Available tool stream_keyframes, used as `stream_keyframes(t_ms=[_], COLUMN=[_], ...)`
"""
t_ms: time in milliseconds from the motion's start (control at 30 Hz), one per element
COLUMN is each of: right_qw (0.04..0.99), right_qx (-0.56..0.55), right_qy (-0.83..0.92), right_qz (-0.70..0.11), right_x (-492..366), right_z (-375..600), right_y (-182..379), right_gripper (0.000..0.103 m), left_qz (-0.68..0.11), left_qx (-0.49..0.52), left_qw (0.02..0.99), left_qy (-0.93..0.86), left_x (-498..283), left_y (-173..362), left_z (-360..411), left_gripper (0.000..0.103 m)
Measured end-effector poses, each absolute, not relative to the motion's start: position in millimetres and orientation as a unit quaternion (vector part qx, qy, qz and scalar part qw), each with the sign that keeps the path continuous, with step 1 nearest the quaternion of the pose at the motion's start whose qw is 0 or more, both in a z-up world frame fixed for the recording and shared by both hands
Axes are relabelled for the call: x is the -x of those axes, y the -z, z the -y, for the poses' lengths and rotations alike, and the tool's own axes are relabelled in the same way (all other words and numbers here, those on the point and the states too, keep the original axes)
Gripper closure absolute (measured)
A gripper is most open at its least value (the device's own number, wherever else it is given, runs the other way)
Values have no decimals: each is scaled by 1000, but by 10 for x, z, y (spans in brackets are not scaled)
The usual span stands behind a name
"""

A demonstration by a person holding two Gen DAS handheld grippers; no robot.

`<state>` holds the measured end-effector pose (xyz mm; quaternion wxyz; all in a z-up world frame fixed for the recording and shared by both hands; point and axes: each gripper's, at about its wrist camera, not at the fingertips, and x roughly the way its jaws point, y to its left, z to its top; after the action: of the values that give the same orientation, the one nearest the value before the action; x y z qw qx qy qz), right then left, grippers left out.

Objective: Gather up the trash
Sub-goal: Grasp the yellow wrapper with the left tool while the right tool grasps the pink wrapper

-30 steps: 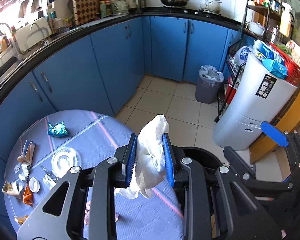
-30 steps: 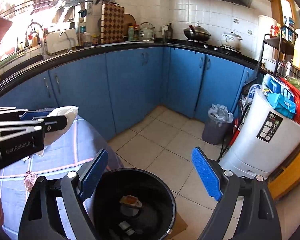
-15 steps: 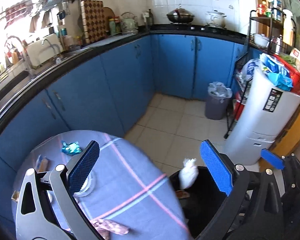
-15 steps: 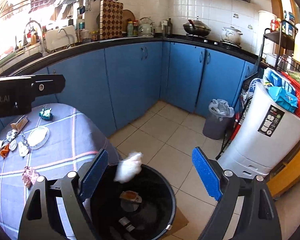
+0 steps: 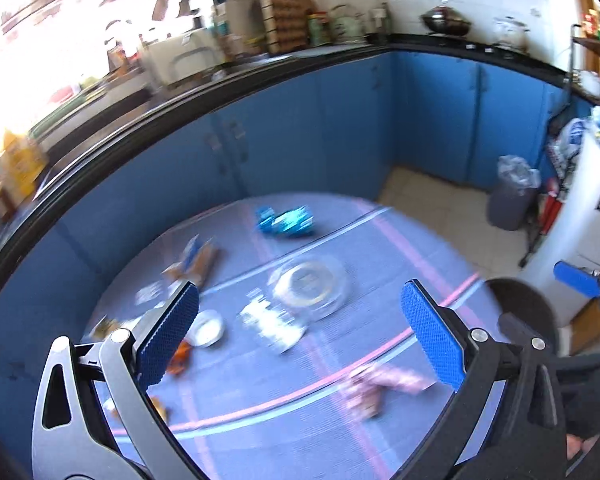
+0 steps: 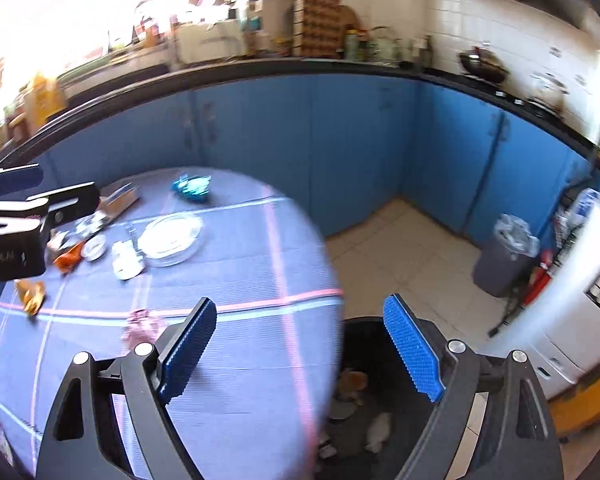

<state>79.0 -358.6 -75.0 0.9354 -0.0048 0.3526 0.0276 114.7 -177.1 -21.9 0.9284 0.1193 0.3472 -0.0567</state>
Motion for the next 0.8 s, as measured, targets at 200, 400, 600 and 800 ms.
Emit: stream_keyframes(t_ms=[200, 400, 600, 800], right_qw=[921, 909, 900, 890], right_qx=[11, 25, 47, 60], right_qy=[-82, -111, -117, -111], right_qz=[-380, -401, -417, -438], right_x=[-917, -989, -1023, -1088], right_z=[3110, 2728, 2484, 2340], right_y=[883, 998, 1115, 1250], right_gripper=[20, 20, 20, 20], left_qz=[-372, -398, -424, -453], left_qx=[-105, -82, -49, -35], left_qw=[922, 912, 902, 889], left_qy=[-5, -48, -63, -56], left_x=[-1011, -936, -952, -943], left_y=[446, 665, 899, 1146], left_z=[1044, 487, 72, -95], left_gripper=[4, 4, 4, 4])
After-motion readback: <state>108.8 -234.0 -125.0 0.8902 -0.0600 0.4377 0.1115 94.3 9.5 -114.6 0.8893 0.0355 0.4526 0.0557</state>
